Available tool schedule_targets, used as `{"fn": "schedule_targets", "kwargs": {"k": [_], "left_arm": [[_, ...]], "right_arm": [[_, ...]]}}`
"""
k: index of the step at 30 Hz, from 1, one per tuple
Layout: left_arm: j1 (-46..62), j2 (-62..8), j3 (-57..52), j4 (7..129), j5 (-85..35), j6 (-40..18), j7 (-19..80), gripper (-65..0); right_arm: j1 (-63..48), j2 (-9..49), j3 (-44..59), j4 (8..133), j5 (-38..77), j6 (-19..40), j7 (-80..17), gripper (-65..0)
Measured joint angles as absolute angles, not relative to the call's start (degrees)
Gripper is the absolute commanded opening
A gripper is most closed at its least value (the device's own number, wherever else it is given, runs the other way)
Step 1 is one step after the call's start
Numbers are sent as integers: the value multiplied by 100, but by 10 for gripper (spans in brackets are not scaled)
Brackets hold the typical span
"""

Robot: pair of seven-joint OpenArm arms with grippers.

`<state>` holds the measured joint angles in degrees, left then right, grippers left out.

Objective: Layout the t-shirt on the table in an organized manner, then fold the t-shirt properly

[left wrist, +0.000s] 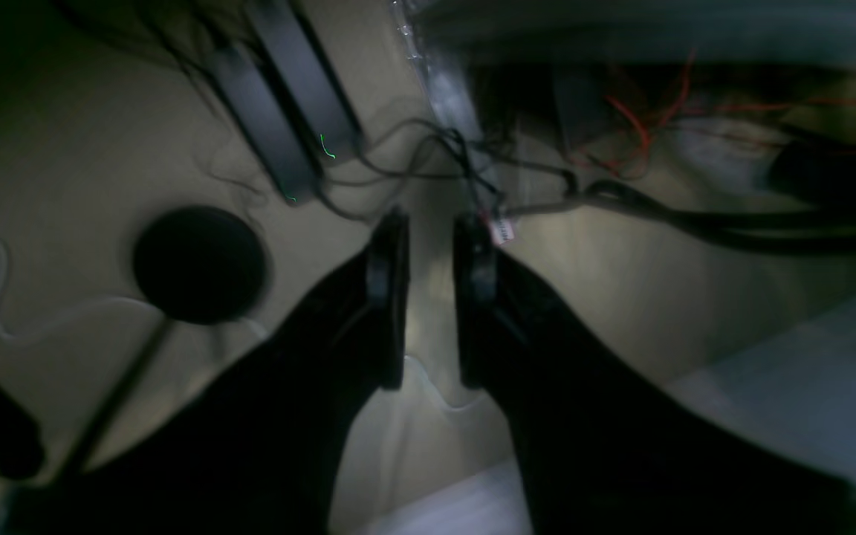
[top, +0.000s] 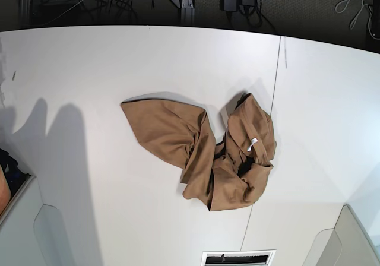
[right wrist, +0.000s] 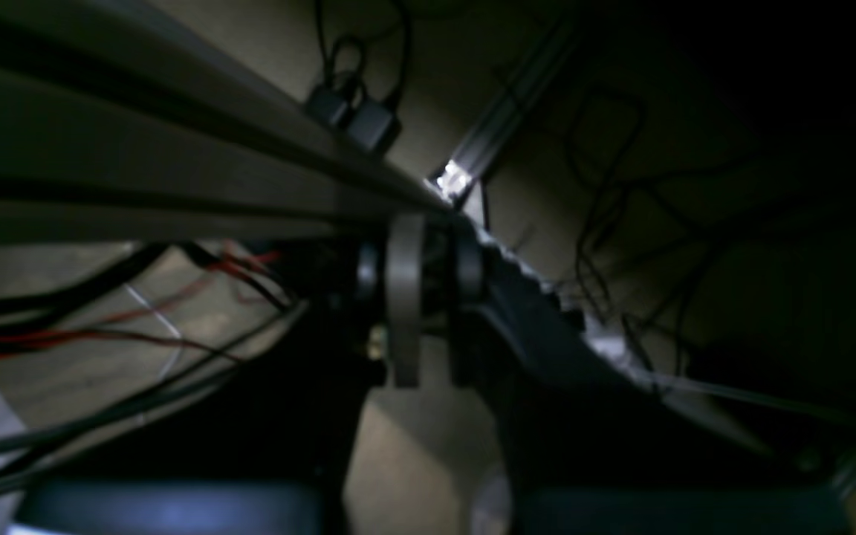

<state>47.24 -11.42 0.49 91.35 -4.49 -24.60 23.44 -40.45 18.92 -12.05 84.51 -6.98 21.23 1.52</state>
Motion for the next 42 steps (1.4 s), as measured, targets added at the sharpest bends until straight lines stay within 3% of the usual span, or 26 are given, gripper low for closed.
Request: {"fn": "schedule_targets", "kwargs": {"k": [12, 15, 17, 18, 27, 32, 37, 42], "left_arm": [[5177, -1264, -1090, 12125, -1431, -2842, 2571, -506], [5076, -1507, -1197, 12381, -1562, -2812, 2528, -358], [4901, -1693, -1190, 12385, -1667, -2617, 2528, -283], [4790, -1772, -1192, 12385, -1763, -2497, 2528, -280], [3376, -2126, -1157, 12169, -2333, -2198, 2532, -281], [2477, -2145, -832, 11452, -2440, -2163, 2556, -281], [1710, -2108, -427, 10687, -2453, -2161, 2554, -280], [1424, -2095, -370, 10425, -2698, -2165, 2626, -280]], "right_arm": [[-4158, 2095, -1208, 10344, -462, 2147, 80, -593], [-3824, 2071, -1212, 10468, -270, 2163, 64, -592], [-3522, 2049, -1212, 10466, -198, 2150, -16, -592], [-3334, 2049, -1214, 10460, -145, 2143, -60, -592], [-1590, 1684, -1212, 10455, 207, 1702, -1243, -454], [-923, 1205, -1212, 10110, -25, 1431, -1313, -411], [-405, 843, -1214, 9404, -298, 1334, -1391, -304], [-158, 666, -1214, 9065, -456, 1323, -1376, -302]]}}
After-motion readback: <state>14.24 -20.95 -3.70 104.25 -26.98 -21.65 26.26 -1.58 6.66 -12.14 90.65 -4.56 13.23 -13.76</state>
